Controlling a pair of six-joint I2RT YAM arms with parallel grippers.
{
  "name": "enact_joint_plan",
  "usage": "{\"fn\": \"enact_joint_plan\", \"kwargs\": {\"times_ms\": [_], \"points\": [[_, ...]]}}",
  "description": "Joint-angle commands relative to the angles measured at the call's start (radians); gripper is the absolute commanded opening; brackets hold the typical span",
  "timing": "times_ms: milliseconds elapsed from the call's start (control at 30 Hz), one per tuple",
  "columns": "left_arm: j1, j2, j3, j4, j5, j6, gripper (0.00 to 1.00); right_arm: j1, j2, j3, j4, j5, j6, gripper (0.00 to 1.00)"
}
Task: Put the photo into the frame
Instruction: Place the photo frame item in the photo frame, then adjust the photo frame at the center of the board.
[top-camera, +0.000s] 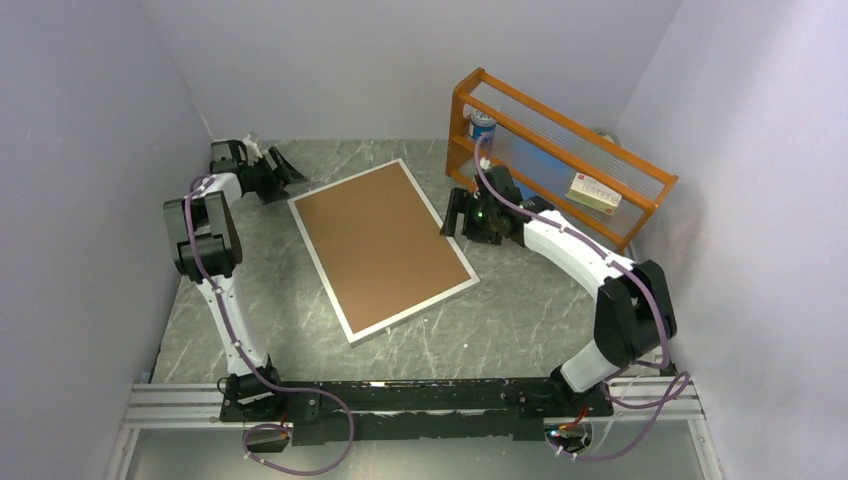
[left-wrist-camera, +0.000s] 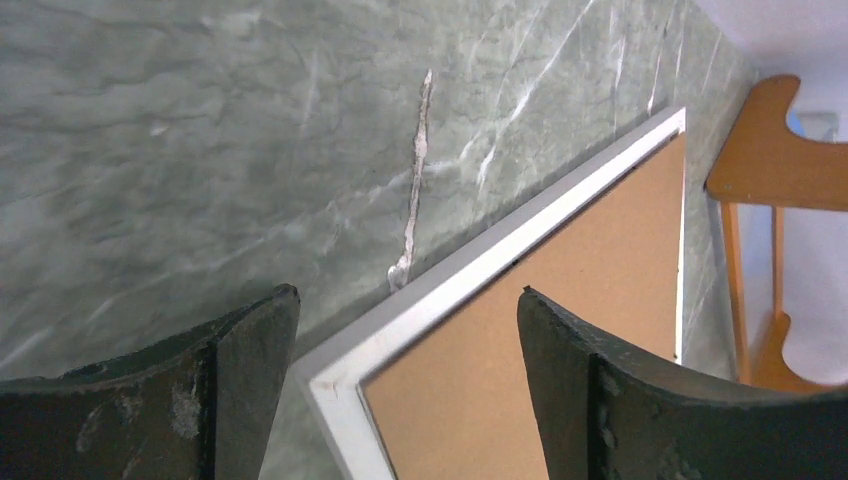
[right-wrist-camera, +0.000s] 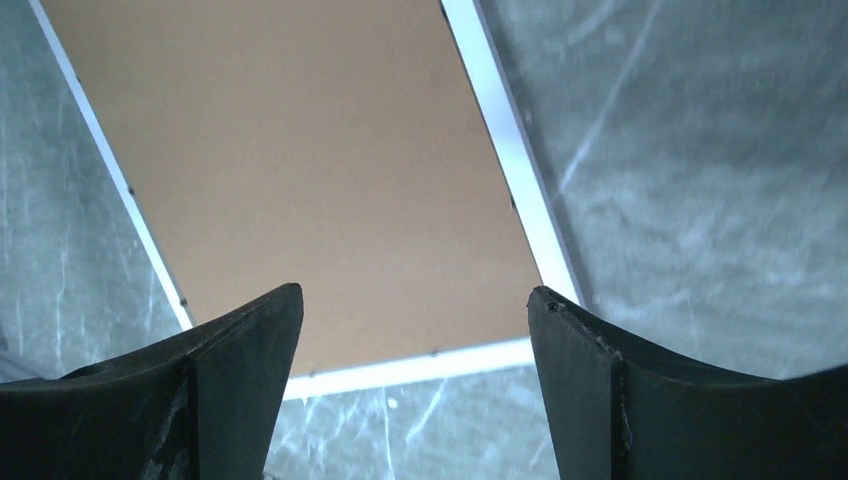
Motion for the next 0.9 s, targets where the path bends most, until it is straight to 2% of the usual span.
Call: {"fn": "enact_joint_plan", "kwargs": {"times_ms": [0,133,233,467,700,867], "points": [[-0.019,0.1,0.08,0.053,0.168,0.012,0.84,0.0,-0.091,-0.137,-0.082,-0.062,0.09,0.87],[-0.021,0.144,0.094,0.028,0.225,0.04,0.78,-0.008,-0.149,-0.274,-0.066,-0.108,0.114,0.87],[-0.015,0.129,0.039,0.026,0.277,0.091,0.78,-0.024,-0.163,-0.344,-0.01,-0.189,0.129,0.87],[-0.011,0.069,-0.075,-0.105,0.38,0.183,0.7,-0.072,-0.099,-0.424,0.15,-0.28,0.174,0.86],[-0.012,-0.083,-0.273,-0.206,0.29,0.195,0.64,-0.093,-0.016,-0.41,0.249,-0.254,0.171,0.84],[-0.012,-0.256,-0.495,-0.155,0.216,0.109,0.67,-0.107,0.003,-0.352,0.236,-0.172,0.099,0.84]]}}
